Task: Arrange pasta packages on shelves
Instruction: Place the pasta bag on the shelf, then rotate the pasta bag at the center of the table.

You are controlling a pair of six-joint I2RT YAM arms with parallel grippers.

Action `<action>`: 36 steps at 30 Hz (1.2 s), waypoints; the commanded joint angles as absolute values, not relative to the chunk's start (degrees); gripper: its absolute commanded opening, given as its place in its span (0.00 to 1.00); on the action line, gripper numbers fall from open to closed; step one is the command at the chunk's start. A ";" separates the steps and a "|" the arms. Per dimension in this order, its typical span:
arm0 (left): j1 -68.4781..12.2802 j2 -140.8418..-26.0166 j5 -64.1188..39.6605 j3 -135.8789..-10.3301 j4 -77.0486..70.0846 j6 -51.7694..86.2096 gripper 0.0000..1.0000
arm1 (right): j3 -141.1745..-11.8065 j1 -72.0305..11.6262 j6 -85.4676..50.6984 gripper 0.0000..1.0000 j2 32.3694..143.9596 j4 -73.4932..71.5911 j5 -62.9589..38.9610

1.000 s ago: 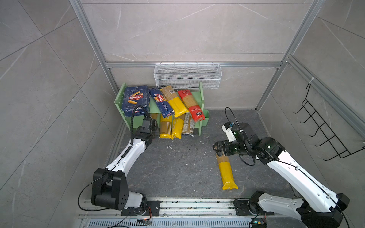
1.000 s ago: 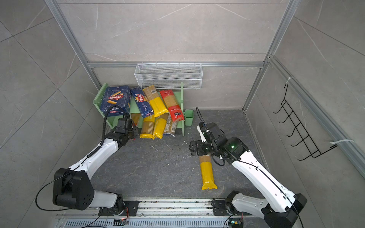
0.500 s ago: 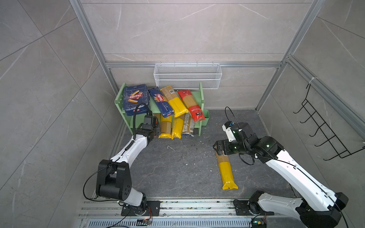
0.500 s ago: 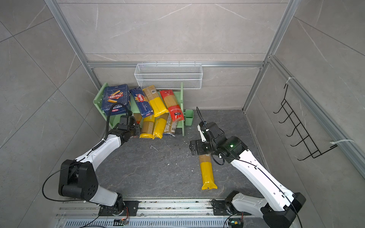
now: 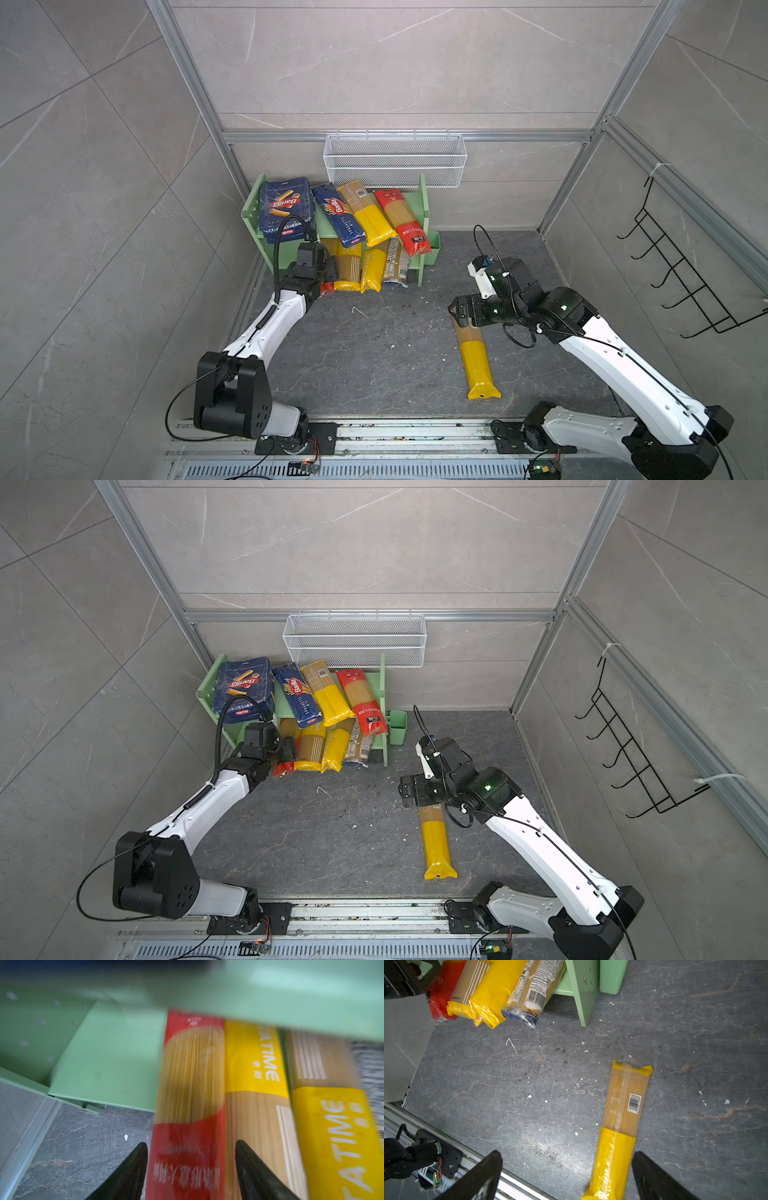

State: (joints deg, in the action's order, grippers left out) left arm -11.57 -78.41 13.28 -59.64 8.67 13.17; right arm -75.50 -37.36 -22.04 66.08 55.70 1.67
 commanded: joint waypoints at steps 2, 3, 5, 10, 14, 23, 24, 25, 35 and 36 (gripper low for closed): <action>-12.57 -72.01 13.38 -58.19 7.37 14.89 0.69 | -73.04 -37.13 -23.14 1.00 64.26 56.20 1.40; -13.34 -71.12 14.30 -58.13 8.68 14.62 0.69 | -72.04 -37.11 -23.32 0.99 64.10 55.88 1.30; -15.21 -69.10 16.73 -58.01 11.42 14.33 0.69 | -69.74 -37.10 -23.88 1.00 63.41 55.04 1.26; -21.77 -63.16 21.07 -55.72 16.74 17.17 0.70 | -63.00 -37.09 -25.63 0.99 62.22 53.78 4.16; -30.14 -58.74 24.39 -52.36 19.03 19.49 0.70 | -57.02 -37.16 -27.92 1.00 61.50 52.05 5.13; -58.92 -59.38 36.46 -45.53 18.25 29.41 0.71 | -44.51 -37.09 -37.15 1.00 63.20 47.00 9.18; -61.32 -60.62 37.22 -45.15 17.90 30.52 0.71 | -43.53 -37.09 -37.79 0.99 63.68 46.27 8.99; -63.96 -62.40 38.09 -44.92 17.76 31.29 0.71 | -42.35 -37.09 -38.53 1.00 64.27 45.30 8.63; -68.12 -61.42 35.60 -37.78 14.65 34.70 0.74 | -34.84 -39.82 -44.31 1.00 70.13 31.88 2.48; -68.12 -59.89 35.60 -37.05 14.99 34.86 0.75 | -35.20 -41.12 -45.01 0.99 71.01 31.26 2.67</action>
